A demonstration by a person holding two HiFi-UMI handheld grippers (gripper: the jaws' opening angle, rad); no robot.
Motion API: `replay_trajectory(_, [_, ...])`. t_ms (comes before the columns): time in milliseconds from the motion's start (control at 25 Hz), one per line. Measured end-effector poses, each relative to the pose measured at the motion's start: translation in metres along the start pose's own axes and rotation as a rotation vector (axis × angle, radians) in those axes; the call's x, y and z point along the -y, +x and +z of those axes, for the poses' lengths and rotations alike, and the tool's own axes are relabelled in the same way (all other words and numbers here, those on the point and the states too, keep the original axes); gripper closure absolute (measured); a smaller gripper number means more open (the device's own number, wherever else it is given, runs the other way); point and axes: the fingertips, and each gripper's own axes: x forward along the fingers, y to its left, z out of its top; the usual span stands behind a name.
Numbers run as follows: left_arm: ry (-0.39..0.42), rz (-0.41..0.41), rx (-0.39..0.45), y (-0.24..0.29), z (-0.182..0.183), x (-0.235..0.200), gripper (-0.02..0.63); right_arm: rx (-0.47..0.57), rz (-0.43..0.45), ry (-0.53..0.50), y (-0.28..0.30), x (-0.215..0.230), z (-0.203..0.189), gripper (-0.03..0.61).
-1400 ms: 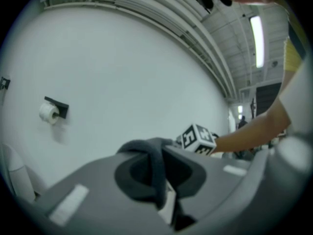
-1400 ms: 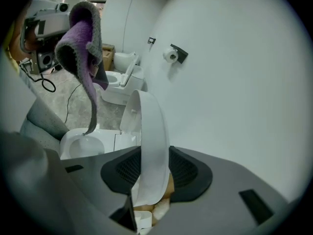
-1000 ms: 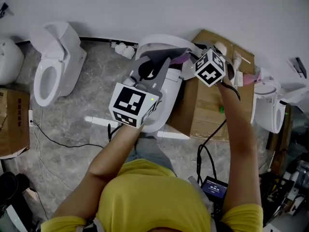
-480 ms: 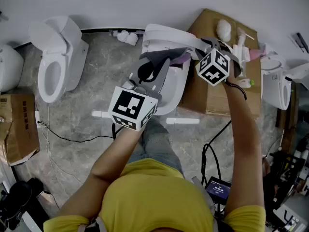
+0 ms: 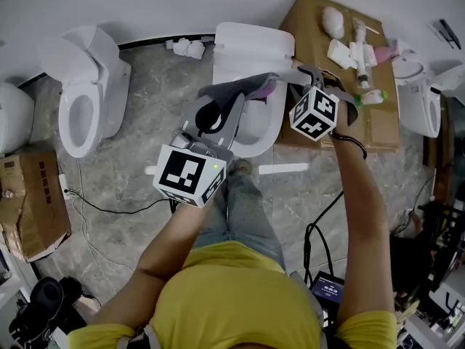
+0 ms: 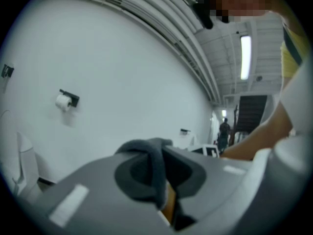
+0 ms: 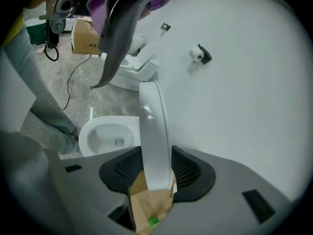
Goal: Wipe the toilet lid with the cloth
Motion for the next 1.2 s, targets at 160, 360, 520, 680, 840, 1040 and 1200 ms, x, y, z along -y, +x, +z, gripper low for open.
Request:
replay_trajectory(160, [-0.009, -0.008, -0.019, -0.009, -0.014, 0.011, 0.595, -0.001, 0.004, -0.006, -0.004, -0.026, -0.004, 0.394])
replay_trajectory(360, [-0.013, -0.017, -0.034, -0.008, -0.026, 0.026, 0.595, 0.002, 0.042, -0.027, -0.006, -0.062, -0.009, 0.394])
replay_trajectory(520, [-0.024, -0.018, -0.036, -0.005, -0.034, 0.037, 0.595, 0.007, 0.072, -0.040, -0.007, -0.093, -0.015, 0.396])
replay_trajectory(680, [-0.030, -0.011, -0.040, -0.003, -0.040, 0.039, 0.595, 0.004, 0.074, -0.064, -0.002, -0.120, -0.019, 0.395])
replay_trajectory(840, [-0.038, 0.000, -0.060, -0.005, -0.053, 0.038, 0.595, 0.001, 0.120, -0.086, 0.005, -0.151, -0.023, 0.390])
replay_trajectory(1040, [-0.038, -0.007, -0.095, -0.008, -0.079, 0.042, 0.595, -0.001, 0.171, -0.109, 0.016, -0.194, -0.028, 0.382])
replay_trajectory(1200, [-0.049, -0.003, -0.111, -0.007, -0.098, 0.041, 0.595, -0.012, 0.213, -0.124, 0.025, -0.228, -0.034, 0.377])
